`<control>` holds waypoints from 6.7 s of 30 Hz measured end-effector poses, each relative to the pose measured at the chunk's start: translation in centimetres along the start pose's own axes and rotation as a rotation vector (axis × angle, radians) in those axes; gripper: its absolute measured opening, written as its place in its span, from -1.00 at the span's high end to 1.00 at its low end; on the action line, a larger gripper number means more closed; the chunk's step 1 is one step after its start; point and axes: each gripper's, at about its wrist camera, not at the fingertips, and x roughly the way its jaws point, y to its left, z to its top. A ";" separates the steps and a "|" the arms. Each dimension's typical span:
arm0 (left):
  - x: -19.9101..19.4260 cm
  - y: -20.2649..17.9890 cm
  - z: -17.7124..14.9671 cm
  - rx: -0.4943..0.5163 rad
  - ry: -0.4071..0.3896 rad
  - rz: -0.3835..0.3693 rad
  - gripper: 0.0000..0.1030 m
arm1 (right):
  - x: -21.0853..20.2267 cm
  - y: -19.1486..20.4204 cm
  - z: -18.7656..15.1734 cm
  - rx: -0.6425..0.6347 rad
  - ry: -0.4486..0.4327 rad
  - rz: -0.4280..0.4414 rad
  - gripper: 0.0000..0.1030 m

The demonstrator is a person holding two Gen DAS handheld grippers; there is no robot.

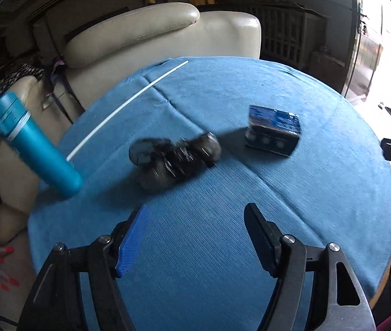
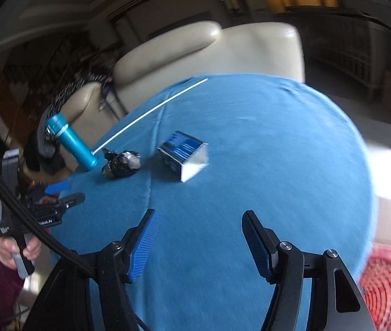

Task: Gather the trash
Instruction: 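Move both open tools back over the table, then grasp the black plastic bag with left tool while right tool grasps blue box, then carry the black bag and blue box toward the red basket, then hold the black bag and blue box above the red basket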

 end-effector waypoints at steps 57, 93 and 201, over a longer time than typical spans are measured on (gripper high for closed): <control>-5.9 -5.6 -1.4 -0.001 -0.091 0.046 0.17 | -2.3 6.3 -1.9 -0.113 -0.063 0.031 -0.21; -14.6 -12.4 -6.5 -0.043 -0.186 0.230 0.16 | -13.9 6.2 -8.6 -0.058 -0.180 0.035 -0.21; -12.2 -33.8 -3.3 0.407 -0.126 -0.038 0.15 | -23.2 -12.9 -16.2 0.352 -0.301 -0.157 -0.23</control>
